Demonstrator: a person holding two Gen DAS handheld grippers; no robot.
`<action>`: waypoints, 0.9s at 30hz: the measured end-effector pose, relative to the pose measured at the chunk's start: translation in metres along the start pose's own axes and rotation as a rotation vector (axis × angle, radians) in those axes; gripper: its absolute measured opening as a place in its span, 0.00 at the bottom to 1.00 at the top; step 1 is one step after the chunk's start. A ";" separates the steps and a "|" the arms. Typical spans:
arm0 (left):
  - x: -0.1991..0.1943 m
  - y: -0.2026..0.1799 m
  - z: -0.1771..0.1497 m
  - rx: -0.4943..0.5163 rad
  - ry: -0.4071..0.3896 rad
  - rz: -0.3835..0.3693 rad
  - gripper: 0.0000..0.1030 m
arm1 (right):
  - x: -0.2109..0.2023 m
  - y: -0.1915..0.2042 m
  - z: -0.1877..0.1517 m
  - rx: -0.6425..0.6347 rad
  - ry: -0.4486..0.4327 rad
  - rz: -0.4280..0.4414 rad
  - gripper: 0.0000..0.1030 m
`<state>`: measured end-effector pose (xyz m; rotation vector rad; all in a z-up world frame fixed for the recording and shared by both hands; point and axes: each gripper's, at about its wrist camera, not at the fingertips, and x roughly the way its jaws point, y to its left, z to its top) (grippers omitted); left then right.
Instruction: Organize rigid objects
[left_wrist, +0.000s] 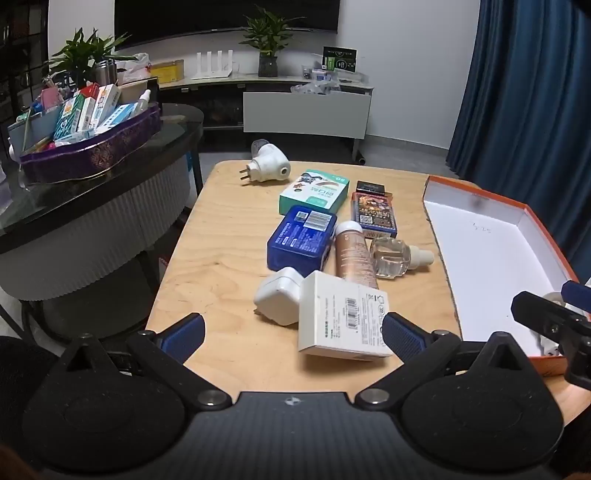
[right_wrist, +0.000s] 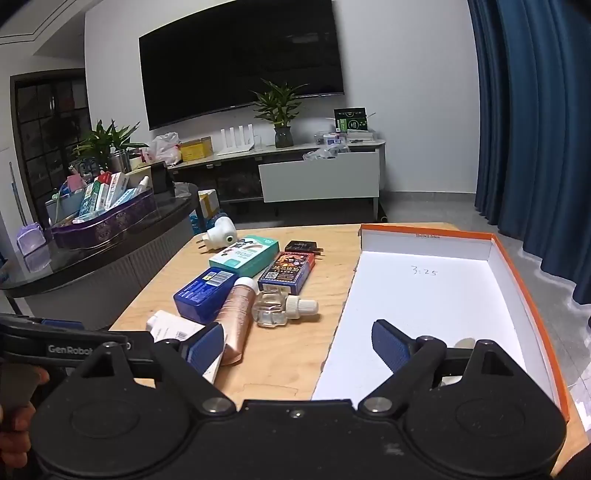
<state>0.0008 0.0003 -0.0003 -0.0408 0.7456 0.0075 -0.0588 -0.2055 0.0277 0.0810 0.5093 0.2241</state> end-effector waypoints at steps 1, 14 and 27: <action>0.001 0.000 0.000 -0.003 0.006 -0.007 1.00 | 0.000 0.001 0.000 0.003 0.002 -0.001 0.99; 0.000 0.004 -0.015 0.007 0.017 0.010 1.00 | -0.005 0.000 -0.018 0.073 0.047 -0.035 0.99; 0.010 0.015 -0.020 -0.018 0.032 0.037 1.00 | 0.001 0.014 -0.043 -0.024 0.121 0.018 0.99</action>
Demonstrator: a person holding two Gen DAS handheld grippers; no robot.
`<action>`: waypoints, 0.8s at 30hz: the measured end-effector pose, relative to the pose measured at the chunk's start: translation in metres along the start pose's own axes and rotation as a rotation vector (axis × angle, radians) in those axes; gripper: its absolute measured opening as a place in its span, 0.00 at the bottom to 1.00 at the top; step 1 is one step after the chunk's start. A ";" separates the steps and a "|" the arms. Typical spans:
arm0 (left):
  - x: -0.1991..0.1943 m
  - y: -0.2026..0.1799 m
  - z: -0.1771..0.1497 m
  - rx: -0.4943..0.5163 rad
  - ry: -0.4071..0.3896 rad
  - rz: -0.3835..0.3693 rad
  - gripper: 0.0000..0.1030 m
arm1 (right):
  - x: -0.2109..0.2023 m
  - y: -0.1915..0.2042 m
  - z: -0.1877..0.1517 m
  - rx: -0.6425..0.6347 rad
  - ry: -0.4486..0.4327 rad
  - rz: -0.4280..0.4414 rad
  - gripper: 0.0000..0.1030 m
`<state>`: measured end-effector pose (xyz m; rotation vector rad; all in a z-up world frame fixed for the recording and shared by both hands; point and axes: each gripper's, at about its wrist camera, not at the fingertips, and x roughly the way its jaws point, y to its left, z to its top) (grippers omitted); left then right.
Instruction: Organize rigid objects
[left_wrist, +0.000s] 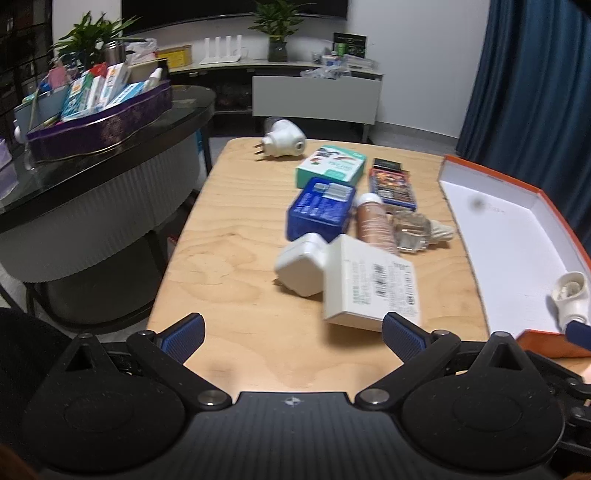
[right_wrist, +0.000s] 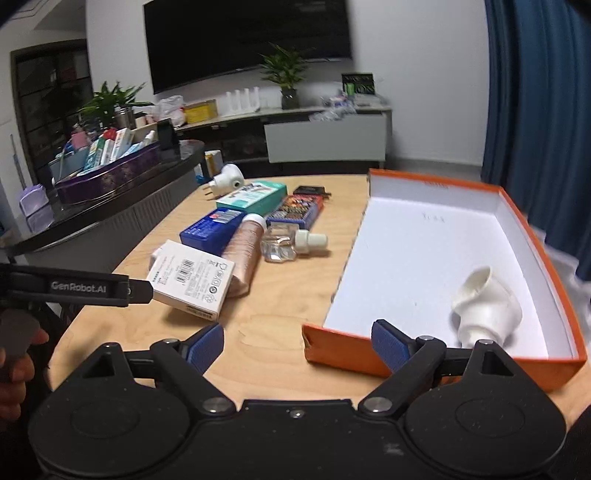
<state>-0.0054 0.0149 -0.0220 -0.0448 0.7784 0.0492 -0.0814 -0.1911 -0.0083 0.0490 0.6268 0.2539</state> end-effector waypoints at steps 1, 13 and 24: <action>0.001 0.003 0.000 -0.011 0.003 0.006 1.00 | 0.001 0.000 0.000 -0.009 0.001 0.003 0.99; 0.007 0.001 -0.001 -0.004 0.008 -0.046 1.00 | -0.004 -0.053 0.032 -0.045 -0.126 -0.451 0.99; 0.011 0.003 -0.001 -0.016 0.015 -0.063 1.00 | 0.064 -0.129 0.035 -0.074 0.191 -0.539 0.98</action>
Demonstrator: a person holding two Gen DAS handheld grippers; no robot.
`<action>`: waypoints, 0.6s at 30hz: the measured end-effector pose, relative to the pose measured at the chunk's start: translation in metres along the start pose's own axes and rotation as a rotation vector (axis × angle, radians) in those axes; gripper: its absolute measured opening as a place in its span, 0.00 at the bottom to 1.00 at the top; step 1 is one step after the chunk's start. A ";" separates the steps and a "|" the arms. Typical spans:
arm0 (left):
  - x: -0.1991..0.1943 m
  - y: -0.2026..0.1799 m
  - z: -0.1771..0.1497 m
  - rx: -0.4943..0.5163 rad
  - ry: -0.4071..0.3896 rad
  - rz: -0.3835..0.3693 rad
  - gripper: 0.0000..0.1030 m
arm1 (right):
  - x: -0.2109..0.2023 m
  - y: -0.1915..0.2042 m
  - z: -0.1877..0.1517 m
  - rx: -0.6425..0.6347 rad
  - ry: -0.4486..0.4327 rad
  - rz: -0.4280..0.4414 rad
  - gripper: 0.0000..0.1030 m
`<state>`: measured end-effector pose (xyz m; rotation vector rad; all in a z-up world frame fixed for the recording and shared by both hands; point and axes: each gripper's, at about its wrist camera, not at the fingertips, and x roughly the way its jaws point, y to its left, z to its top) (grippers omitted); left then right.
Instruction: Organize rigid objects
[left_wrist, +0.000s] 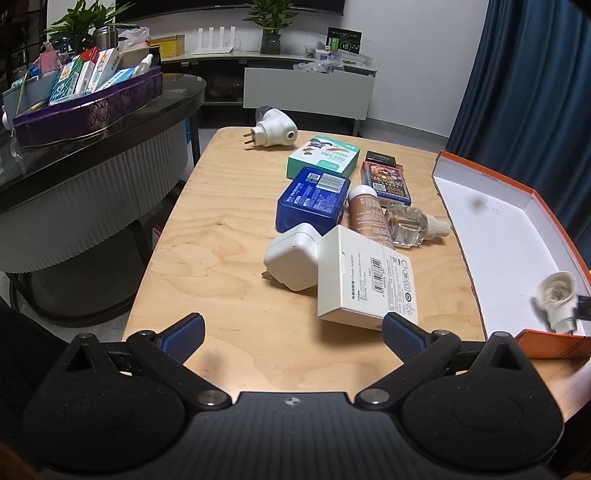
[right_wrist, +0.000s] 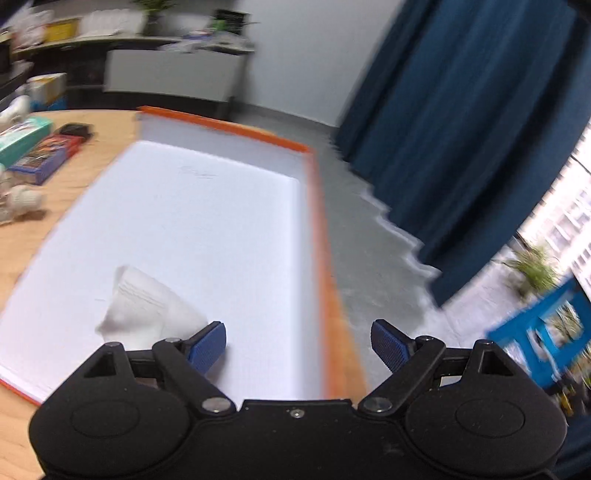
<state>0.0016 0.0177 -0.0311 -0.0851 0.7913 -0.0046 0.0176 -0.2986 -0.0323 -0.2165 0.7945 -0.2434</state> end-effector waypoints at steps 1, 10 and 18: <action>0.000 0.001 0.000 -0.003 -0.001 0.001 1.00 | -0.001 0.005 0.005 0.022 -0.013 0.051 1.00; 0.001 0.009 0.002 -0.027 -0.002 0.009 1.00 | -0.019 0.035 0.042 0.139 -0.108 0.454 0.97; 0.003 0.006 0.001 -0.024 0.000 -0.006 1.00 | -0.001 0.066 0.024 -0.017 -0.021 0.316 0.98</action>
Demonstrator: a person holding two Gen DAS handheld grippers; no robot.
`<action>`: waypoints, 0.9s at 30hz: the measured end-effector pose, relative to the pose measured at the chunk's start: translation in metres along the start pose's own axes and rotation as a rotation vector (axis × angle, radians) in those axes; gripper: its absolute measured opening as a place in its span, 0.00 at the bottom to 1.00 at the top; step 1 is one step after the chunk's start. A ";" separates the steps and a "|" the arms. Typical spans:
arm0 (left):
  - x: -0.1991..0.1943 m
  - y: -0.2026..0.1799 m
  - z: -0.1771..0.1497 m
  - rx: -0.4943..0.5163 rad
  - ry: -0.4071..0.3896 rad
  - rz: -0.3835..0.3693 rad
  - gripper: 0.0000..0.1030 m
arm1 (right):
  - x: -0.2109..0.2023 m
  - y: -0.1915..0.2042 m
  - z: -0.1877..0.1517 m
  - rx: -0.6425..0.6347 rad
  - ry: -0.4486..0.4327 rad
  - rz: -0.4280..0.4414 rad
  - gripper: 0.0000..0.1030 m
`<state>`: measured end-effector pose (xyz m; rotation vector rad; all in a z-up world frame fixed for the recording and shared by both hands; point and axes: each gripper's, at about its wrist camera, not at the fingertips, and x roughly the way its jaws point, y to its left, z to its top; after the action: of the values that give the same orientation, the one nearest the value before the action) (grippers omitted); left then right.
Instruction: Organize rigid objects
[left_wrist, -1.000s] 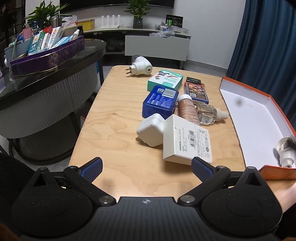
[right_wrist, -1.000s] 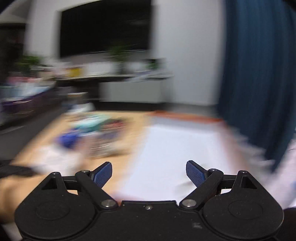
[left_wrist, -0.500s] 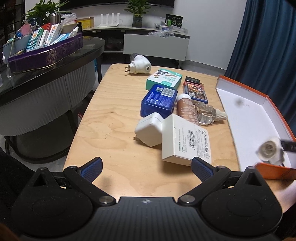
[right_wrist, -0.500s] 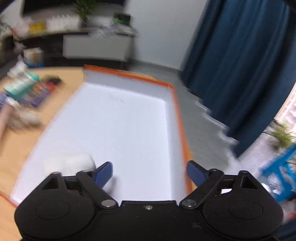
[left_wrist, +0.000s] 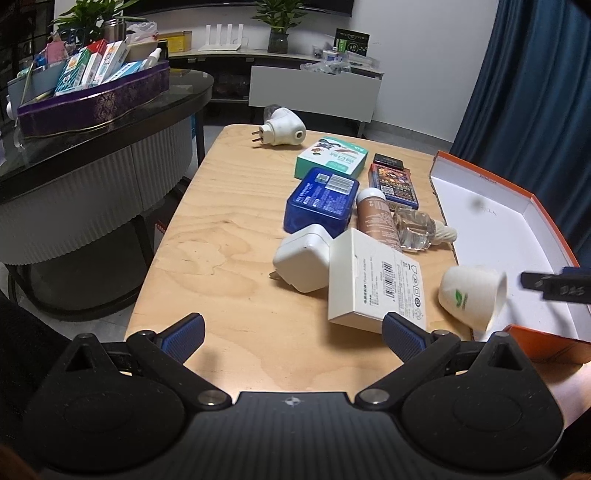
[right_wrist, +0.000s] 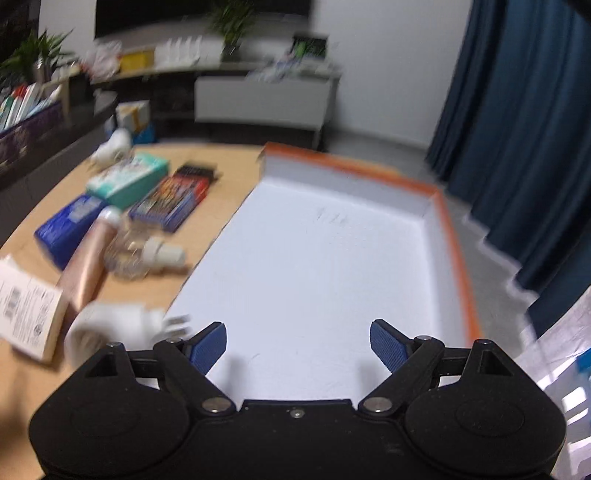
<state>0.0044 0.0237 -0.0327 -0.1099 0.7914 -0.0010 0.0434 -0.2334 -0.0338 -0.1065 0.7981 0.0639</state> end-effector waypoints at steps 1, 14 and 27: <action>0.000 0.000 0.000 0.002 -0.001 0.001 1.00 | 0.003 0.006 0.000 -0.010 0.003 0.023 0.98; 0.000 0.002 0.001 -0.005 0.000 0.019 1.00 | -0.047 0.043 -0.007 -0.037 -0.146 0.173 0.96; -0.002 0.007 0.001 -0.018 -0.004 0.020 1.00 | -0.039 0.054 -0.023 -0.047 -0.060 0.093 0.98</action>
<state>0.0041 0.0313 -0.0313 -0.1193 0.7885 0.0256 -0.0050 -0.1833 -0.0257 -0.1110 0.7417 0.1731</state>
